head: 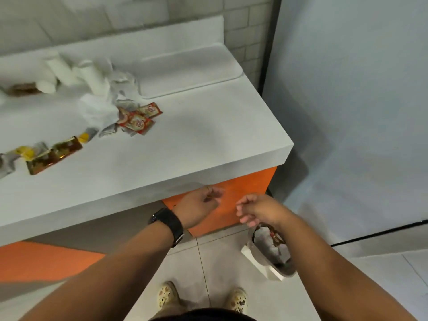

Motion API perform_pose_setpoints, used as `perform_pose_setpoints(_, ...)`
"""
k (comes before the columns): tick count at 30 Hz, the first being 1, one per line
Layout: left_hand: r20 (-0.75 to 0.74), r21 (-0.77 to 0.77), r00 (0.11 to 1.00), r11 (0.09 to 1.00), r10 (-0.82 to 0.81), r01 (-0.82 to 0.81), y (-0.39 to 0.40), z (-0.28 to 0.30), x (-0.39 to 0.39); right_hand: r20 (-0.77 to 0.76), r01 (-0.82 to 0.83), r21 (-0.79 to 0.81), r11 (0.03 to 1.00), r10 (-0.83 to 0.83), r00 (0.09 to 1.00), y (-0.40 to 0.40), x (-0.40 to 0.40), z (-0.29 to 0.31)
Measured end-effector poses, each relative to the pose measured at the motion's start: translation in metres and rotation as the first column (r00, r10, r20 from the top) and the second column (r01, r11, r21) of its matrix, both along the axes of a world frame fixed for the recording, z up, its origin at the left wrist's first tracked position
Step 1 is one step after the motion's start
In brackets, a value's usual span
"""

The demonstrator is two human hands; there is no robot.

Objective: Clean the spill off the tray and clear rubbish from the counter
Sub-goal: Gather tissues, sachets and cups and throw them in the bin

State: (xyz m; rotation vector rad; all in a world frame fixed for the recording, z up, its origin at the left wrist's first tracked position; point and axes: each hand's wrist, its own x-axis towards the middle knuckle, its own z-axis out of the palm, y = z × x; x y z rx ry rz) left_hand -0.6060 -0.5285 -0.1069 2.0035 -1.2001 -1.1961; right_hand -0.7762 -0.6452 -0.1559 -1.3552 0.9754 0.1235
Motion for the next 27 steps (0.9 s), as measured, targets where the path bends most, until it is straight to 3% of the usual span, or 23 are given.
perform_pose_setpoints(5, -0.056, -0.124, 0.994, 0.987, 0.099, -0.105, 0.012, 0.03, 0.042, 0.072, -0.125, -0.196, 0.973, 0.141, 0.987, -0.001, 0.05, 0.063)
perform_pose_setpoints(12, -0.081, -0.25, 0.964, 0.931, 0.253, -0.265, 0.031, 0.059, 0.111, 0.121, 0.018, -0.381, 0.924, 0.031, 0.992, 0.005, 0.113, 0.091)
perform_pose_setpoints(14, -0.044, -0.255, 0.95, 0.916, 0.31, -0.311, 0.03, 0.063, 0.117, 0.117, 0.037, -0.363, 0.931, 0.006, 0.993, 0.006, 0.113, 0.089)
perform_pose_setpoints(15, -0.018, -0.286, 0.928, 0.887, 0.372, -0.361, 0.049, 0.077, 0.195, 0.149, 0.041, -0.361, 0.932, 0.015, 0.989, 0.015, 0.195, 0.095)
perform_pose_setpoints(16, 0.018, -0.295, 0.928, 0.889, 0.371, -0.35, 0.053, 0.078, 0.213, 0.138, 0.062, -0.357, 0.932, -0.013, 0.99, 0.019, 0.21, 0.097)
perform_pose_setpoints(19, 0.132, -0.306, 0.916, 0.895, 0.378, -0.325, 0.046, 0.079, 0.226, 0.185, 0.127, -0.433, 0.893, -0.05, 0.981, 0.019, 0.221, 0.099)
perform_pose_setpoints(23, 0.331, -0.344, 0.857, 0.897, 0.394, -0.279, 0.039, 0.075, 0.262, 0.075, 0.045, -0.65, 0.759, 0.005, 0.997, 0.021, 0.26, 0.095)
perform_pose_setpoints(27, 0.466, -0.277, 0.821, 0.936, 0.329, -0.218, 0.025, 0.07, 0.303, 0.021, -0.022, -0.799, 0.601, 0.064, 0.998, 0.023, 0.31, 0.099)
